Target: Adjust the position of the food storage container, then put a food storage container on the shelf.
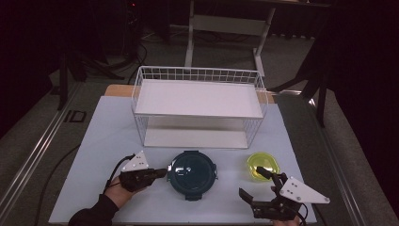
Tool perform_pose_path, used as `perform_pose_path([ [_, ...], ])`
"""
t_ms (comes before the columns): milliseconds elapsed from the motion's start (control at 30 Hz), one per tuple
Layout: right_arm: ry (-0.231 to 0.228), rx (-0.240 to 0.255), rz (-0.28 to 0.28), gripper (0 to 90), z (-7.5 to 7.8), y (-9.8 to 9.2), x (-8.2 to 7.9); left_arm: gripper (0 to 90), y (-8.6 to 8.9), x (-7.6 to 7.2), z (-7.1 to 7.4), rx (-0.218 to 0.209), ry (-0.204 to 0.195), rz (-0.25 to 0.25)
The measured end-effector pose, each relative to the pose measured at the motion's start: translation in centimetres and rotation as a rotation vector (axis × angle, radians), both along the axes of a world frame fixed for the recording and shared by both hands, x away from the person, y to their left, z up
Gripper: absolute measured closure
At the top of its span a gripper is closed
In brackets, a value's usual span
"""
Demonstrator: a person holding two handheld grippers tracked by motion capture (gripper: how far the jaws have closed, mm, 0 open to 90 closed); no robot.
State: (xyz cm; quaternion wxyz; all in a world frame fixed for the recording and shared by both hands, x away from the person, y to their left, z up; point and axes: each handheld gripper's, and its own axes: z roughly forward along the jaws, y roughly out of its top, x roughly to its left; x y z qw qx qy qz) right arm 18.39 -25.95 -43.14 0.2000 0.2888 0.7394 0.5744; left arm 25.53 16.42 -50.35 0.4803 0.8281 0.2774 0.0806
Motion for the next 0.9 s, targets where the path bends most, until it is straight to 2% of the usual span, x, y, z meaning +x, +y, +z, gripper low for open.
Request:
perform_pose_path([
  [67,0.004,-0.002,0.000,10.9,0.0,0.1,-0.1,87.4,0.4,-0.1,0.4,-0.031,0.009,0.006],
  [167,0.009,-0.007,0.007,11.1,-0.1,0.2,0.0,75.8,0.6,-0.2,0.8,-0.052,0.011,0.009],
  [200,0.014,-0.015,0.021,11.3,-0.2,0.4,0.0,65.7,0.8,-0.5,1.2,-0.062,-0.004,0.002],
  [233,0.015,-0.019,0.028,11.3,-0.3,0.6,0.0,55.5,0.8,-0.6,1.5,-0.065,-0.010,0.015],
  [300,0.010,-0.034,0.034,11.3,-0.3,0.8,0.0,43.9,1.0,-0.7,1.8,-0.093,0.006,0.014],
  [367,0.010,-0.025,0.038,11.3,-0.3,0.9,0.0,27.5,1.1,-0.8,2.0,-0.105,0.012,0.023],
  [400,0.010,-0.024,0.036,11.3,-0.3,1.0,0.0,20.4,1.2,-0.9,2.2,-0.128,0.031,0.009],
  [433,0.010,-0.024,0.036,11.3,-0.3,1.0,0.0,15.3,1.2,-0.9,2.2,-0.128,0.031,0.009],
  [500,0.008,-0.023,0.035,11.3,-0.2,1.1,0.1,13.8,1.4,-1.1,2.5,-0.147,0.025,0.016],
  [533,0.013,-0.018,0.027,11.3,-0.2,1.1,0.3,11.2,1.5,-1.1,2.7,-0.175,0.045,0.016],
  [600,0.017,-0.016,0.026,11.3,-0.2,1.2,0.4,3.9,1.4,-1.2,2.8,-0.184,0.054,0.017],
  [633,0.022,-0.013,0.028,11.3,-0.2,1.2,0.5,3.9,1.4,-1.2,2.8,-0.184,0.054,0.017],
  [667,0.023,-0.014,0.030,11.3,0.1,1.4,0.8,1.9,1.3,-1.0,2.9,-0.227,0.086,0.036],
  [700,0.021,-0.023,0.029,11.3,0.3,1.5,1.0,2.0,1.3,-0.9,3.1,-0.239,0.105,0.052],
  [733,0.021,-0.023,0.029,11.3,0.3,1.5,1.0,2.7,1.3,-0.9,3.1,-0.239,0.105,0.052],
  [833,0.020,-0.022,0.030,11.2,0.9,2.0,1.7,4.4,1.1,-0.3,3.3,-0.234,0.152,0.090],
  [900,0.025,-0.016,0.031,11.2,1.1,2.3,2.2,4.4,1.0,0.1,3.3,-0.257,0.184,0.115],
])
